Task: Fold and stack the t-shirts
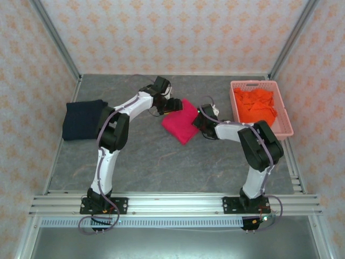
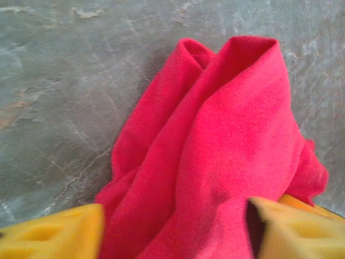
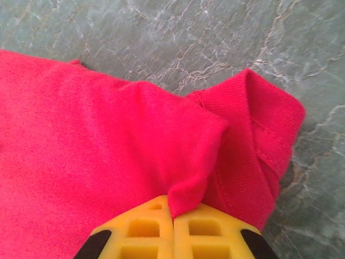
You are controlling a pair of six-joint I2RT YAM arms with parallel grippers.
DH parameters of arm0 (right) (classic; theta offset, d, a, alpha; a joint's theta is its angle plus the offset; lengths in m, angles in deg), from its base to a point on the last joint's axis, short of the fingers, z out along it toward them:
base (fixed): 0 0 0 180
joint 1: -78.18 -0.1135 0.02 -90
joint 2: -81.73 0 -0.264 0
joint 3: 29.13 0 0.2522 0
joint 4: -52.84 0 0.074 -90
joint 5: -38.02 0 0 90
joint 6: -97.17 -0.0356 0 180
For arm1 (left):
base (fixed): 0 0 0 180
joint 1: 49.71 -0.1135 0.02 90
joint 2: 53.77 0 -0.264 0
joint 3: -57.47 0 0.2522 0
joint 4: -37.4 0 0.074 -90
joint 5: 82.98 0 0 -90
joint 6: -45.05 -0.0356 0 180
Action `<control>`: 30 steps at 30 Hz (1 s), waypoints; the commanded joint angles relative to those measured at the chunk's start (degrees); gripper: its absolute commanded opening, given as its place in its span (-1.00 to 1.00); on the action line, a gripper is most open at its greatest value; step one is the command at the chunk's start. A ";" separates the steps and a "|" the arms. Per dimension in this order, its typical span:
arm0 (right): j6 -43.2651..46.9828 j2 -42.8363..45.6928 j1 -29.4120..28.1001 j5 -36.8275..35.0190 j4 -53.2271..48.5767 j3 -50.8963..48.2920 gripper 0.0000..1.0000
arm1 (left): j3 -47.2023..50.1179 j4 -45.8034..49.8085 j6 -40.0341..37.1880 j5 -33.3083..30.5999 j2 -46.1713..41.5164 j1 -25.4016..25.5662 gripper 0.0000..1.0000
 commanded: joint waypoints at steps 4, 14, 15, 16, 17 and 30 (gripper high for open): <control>15.61 -11.79 1.79 16.53 -11.57 16.37 -1.00 | 13.37 -8.18 1.87 -9.77 -16.77 -4.29 1.00; 35.19 -19.61 -3.06 27.04 -28.43 39.06 -1.00 | 27.74 -8.07 2.00 -21.52 -32.93 -7.55 1.00; 35.07 -18.11 -3.16 26.57 -27.35 38.77 -1.00 | 28.42 -8.05 2.02 -21.72 -33.14 -7.78 1.00; 34.36 -16.58 -3.25 25.50 -26.15 38.19 -1.00 | 28.54 -7.76 1.87 -21.81 -33.00 -7.89 1.00; 33.22 -14.69 -3.26 24.55 -24.51 37.13 -1.00 | 28.50 -7.49 1.79 -21.69 -32.59 -7.91 1.00; 15.23 -8.06 -2.63 11.02 -12.97 18.73 -1.00 | 27.19 -9.12 3.09 -16.97 -28.78 -7.85 1.00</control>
